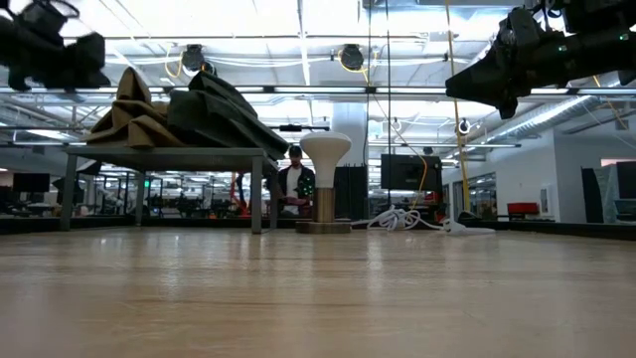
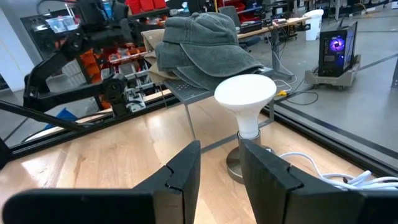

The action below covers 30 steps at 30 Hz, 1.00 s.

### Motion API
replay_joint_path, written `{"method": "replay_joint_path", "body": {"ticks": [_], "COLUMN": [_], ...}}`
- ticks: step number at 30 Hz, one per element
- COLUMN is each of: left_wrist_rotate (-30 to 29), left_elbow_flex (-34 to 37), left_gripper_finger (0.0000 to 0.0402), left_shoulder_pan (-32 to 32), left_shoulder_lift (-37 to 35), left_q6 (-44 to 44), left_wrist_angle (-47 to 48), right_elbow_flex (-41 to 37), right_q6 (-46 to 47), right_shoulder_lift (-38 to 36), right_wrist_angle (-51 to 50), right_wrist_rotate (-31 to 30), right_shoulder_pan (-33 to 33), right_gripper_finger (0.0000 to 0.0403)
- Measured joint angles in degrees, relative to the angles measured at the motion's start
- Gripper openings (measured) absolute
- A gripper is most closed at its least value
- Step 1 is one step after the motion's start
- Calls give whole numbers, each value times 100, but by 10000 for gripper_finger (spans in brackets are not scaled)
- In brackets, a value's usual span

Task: Pick & Place hat
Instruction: Adjust the stacked brown caps on the shelf

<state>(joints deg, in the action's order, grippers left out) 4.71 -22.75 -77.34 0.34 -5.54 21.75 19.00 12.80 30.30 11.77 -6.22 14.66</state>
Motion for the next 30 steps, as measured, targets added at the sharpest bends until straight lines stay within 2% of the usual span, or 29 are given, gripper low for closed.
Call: {"method": "replay_joint_path", "body": {"ticks": [4, 9, 19, 30], "left_wrist_rotate": [16, 320, 280, 370], "left_elbow_flex": [531, 1224, 2162, 2180], "left_gripper_finger": [120, 120, 120, 120], "left_shoulder_pan": [0, 51, 223, 901], "left_shoulder_lift": [-2, -4, -7, -7], "left_q6": [-128, -285, -712, -538], "left_wrist_angle": [-580, -1489, -2991, -2679], "right_elbow_flex": [0, 0, 0, 0], "right_q6": [0, 0, 0, 2], "right_shoulder_lift": [-2, 0, 0, 0], "right_wrist_angle": [-4, -15, -153, -164], "right_wrist_rotate": [2, 0, 2, -11], "right_shoulder_pan": [0, 0, 0, 0], "right_gripper_finger": [105, 105, 105, 105]}}
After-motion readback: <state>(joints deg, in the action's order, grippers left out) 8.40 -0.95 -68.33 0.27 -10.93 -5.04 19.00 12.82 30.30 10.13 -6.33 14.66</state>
